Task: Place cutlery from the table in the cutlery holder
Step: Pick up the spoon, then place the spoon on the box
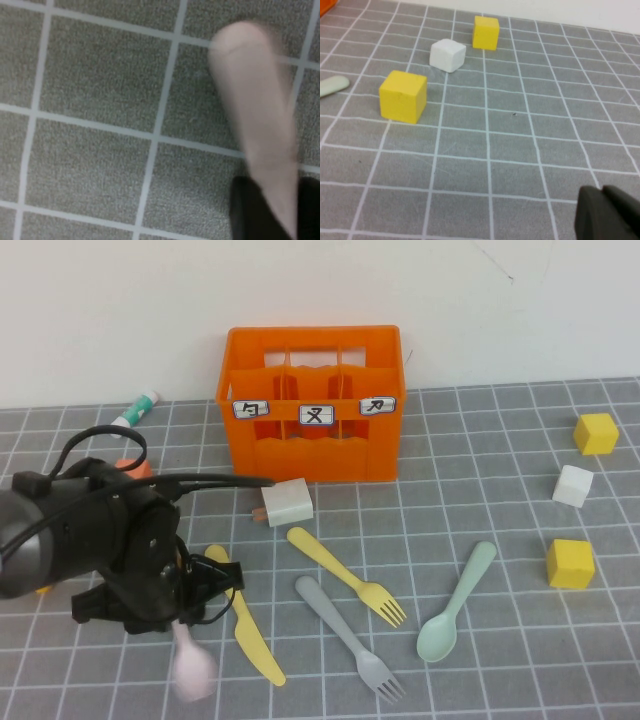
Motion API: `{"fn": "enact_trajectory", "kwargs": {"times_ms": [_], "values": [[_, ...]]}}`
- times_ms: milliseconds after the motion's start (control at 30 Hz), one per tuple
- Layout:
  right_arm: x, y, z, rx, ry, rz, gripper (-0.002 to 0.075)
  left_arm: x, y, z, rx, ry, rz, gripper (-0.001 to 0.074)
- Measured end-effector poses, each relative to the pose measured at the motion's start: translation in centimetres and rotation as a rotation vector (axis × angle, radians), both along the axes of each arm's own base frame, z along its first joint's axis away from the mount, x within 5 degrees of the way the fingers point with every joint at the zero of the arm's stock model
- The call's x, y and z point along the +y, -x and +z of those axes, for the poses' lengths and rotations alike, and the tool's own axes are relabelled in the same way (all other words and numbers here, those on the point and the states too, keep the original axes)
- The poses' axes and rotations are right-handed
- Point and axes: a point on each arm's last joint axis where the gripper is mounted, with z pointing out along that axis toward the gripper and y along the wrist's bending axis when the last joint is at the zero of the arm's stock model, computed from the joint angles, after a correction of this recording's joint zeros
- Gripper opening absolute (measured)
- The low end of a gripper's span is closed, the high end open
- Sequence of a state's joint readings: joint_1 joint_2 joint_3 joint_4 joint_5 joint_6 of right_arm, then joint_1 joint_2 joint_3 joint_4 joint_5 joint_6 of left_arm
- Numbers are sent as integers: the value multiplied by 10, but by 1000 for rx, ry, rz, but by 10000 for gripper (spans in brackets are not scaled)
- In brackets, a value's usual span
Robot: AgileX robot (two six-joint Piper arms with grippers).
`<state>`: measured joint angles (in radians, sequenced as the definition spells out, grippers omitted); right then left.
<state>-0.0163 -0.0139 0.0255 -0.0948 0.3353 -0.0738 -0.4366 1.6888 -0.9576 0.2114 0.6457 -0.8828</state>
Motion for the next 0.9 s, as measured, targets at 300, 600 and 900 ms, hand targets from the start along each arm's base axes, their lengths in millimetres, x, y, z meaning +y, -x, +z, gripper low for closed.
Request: {"fn": "enact_trajectory", "kwargs": {"times_ms": [300,600,900], "values": [[0,0,0,0,-4,-1,-3,0,0,0,5,-23,-68,122],[0,0,0,-1,-11,-4,-3,6,12,45,-119,15,-106,122],[0,0,0,-1,-13,-4,-3,7,10,156,-672,83,-253,122]]}}
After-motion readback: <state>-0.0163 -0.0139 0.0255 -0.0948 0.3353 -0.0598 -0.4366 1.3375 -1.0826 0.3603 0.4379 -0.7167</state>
